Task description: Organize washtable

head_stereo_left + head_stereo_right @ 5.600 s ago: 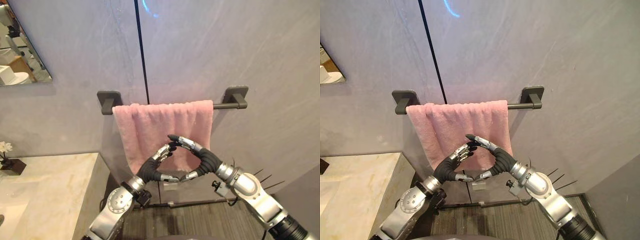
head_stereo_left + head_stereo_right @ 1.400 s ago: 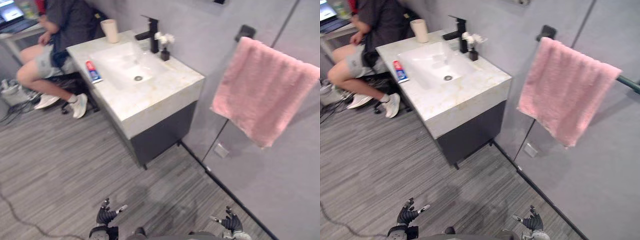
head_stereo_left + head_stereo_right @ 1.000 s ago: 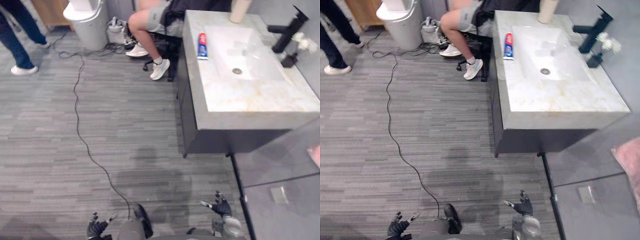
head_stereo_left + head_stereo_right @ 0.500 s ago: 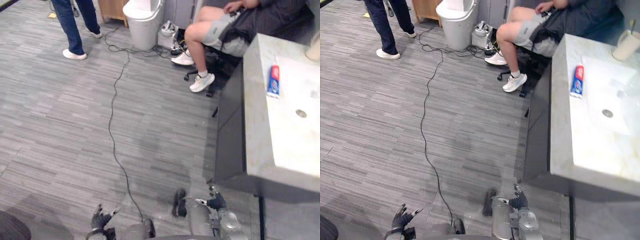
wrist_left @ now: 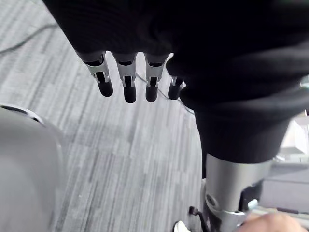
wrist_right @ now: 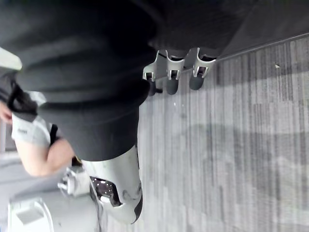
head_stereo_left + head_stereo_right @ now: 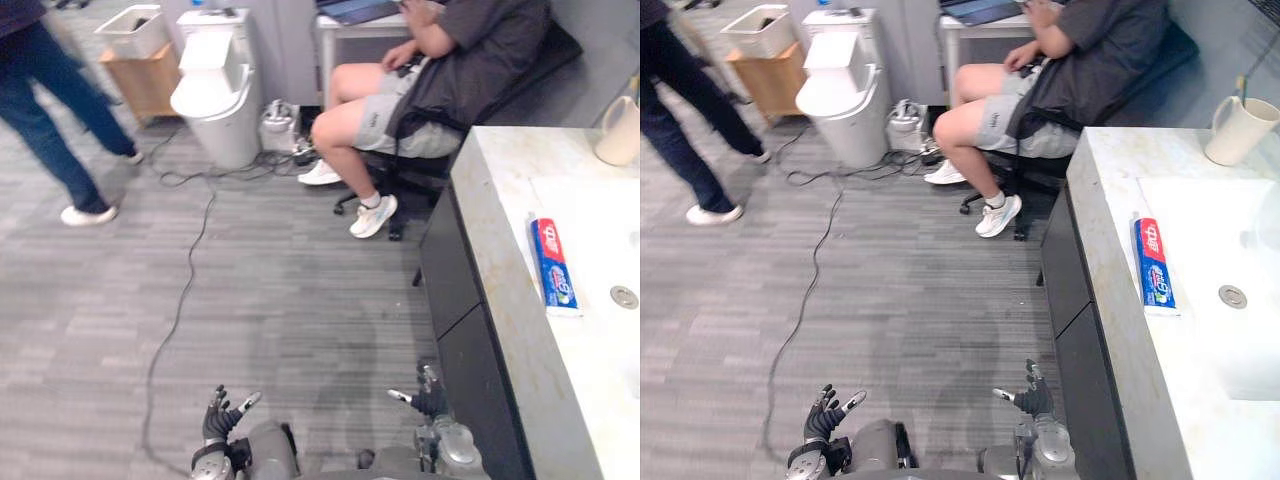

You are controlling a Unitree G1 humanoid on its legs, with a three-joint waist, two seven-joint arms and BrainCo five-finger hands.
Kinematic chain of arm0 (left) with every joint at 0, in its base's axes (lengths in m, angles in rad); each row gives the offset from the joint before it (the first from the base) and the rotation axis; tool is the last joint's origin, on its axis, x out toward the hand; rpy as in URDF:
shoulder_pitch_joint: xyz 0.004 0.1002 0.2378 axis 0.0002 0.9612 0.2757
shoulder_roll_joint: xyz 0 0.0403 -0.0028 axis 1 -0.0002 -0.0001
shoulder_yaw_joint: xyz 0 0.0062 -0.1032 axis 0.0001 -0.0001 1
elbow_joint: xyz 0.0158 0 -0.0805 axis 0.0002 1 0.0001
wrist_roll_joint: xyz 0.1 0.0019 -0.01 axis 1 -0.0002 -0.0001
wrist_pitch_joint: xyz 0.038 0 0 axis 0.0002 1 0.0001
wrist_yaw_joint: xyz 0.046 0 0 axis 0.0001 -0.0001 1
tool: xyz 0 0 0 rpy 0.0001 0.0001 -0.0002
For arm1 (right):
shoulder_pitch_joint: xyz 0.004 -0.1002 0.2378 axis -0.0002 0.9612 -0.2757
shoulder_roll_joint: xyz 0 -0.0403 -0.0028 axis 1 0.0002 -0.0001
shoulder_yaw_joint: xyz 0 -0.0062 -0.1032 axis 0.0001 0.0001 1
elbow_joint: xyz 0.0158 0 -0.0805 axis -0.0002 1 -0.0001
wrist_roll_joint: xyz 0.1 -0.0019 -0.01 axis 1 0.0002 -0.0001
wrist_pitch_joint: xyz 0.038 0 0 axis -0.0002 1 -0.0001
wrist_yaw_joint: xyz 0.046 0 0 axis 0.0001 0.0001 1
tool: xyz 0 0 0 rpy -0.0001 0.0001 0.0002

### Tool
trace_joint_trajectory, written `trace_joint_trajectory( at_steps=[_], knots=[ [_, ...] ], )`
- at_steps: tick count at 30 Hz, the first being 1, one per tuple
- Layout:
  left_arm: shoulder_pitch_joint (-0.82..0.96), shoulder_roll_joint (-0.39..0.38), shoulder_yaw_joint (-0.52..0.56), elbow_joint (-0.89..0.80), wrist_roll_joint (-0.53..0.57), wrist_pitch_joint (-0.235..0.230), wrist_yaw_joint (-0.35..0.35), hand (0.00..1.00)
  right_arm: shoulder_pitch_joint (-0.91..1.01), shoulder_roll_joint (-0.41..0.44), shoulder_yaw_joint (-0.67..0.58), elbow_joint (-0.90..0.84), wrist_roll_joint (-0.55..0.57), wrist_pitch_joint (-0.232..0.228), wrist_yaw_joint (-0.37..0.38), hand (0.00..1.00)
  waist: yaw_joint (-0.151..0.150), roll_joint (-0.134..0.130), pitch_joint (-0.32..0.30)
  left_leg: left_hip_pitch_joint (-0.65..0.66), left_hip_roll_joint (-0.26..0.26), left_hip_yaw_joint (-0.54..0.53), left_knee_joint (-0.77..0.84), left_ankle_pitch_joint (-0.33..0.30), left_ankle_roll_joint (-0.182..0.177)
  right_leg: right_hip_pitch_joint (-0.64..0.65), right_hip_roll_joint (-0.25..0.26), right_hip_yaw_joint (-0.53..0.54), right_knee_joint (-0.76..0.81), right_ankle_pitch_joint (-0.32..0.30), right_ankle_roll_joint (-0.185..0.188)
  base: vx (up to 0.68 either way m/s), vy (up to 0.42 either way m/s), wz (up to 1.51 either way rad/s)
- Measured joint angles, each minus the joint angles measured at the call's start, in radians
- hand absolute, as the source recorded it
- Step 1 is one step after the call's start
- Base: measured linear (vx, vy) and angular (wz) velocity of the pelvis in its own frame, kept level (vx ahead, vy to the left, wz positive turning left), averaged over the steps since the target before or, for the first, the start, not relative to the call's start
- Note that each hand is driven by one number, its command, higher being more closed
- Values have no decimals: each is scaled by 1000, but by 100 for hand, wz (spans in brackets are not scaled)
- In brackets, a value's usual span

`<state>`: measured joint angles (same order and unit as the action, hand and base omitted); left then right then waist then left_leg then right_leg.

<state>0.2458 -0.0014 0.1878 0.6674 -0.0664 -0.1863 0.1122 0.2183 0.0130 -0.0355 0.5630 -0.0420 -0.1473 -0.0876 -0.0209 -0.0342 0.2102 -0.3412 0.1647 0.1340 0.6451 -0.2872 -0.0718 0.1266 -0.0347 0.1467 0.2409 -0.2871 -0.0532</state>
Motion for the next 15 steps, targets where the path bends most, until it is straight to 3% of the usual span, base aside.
trace_joint_trajectory(
  at_steps=[1,2,3,5,6,7,8,10,12,13,14,15],
  knots=[
    [8,-4,-12,-21,-3,-3,1,0,10,-4,-6,0,0,0,-1,0,11,-5,-6,-20,-17,-57,-128,31,-52,16,-23,61,1,-40,25,369,351,-142],
    [18,-3,-19,-37,-3,-14,6,0,20,-9,-5,0,-2,0,0,0,15,-5,-9,-28,-15,-98,-203,46,-78,30,-37,109,8,-78,44,599,568,-205],
    [39,-1,-29,-41,-7,-20,4,0,41,-17,-6,7,-9,4,0,0,37,-5,-31,-32,-12,-111,-173,103,-114,47,-55,191,27,-125,66,532,527,-192],
    [45,9,-29,-52,-5,-19,8,0,63,-13,3,11,-14,16,4,0,39,-29,-74,-24,-25,-97,-96,121,-94,15,-77,250,93,-114,73,610,624,-176],
    [49,34,-28,-59,0,-18,17,0,84,20,11,9,-28,16,6,0,33,-63,-88,16,-18,-18,-40,69,-20,-29,-96,271,190,-76,98,532,561,-142],
    [46,38,-28,-59,1,-17,19,0,84,28,10,10,-31,17,5,0,28,-75,-94,35,-10,13,-28,50,-2,-37,-102,271,220,-58,110,514,520,-160],
    [42,37,-28,-59,2,-16,20,0,96,38,10,13,-38,22,6,0,25,-87,-102,89,10,80,-24,17,30,-71,-109,258,292,-11,156,415,406,-155],
    [37,32,-28,-58,3,-14,20,0,79,50,3,14,-38,22,10,0,19,-78,-101,201,39,176,-82,5,48,-159,-126,101,405,-9,174,382,407,-169],
    [23,37,-28,-27,2,-15,21,0,43,49,-8,26,-38,19,19,0,20,-52,-110,354,43,346,-209,5,48,-253,-207,-291,413,-18,156,181,281,-177],
    [16,41,-28,-13,2,-14,21,0,39,48,-8,38,-38,19,21,0,18,-47,-113,376,40,375,-232,5,48,-263,-219,-374,399,-18,156,152,290,-160],
    [-3,56,-22,24,2,-13,20,0,-1,45,-7,88,-39,17,25,0,11,-37,-117,407,33,435,-279,5,48,-286,-215,-521,347,-10,143,88,156,-115],
    [-14,64,-19,42,2,-13,20,0,-23,43,-7,114,-39,18,25,0,6,-35,-117,422,28,466,-298,6,48,-303,-207,-584,320,-2,130,119,162,-141]
  ],
)
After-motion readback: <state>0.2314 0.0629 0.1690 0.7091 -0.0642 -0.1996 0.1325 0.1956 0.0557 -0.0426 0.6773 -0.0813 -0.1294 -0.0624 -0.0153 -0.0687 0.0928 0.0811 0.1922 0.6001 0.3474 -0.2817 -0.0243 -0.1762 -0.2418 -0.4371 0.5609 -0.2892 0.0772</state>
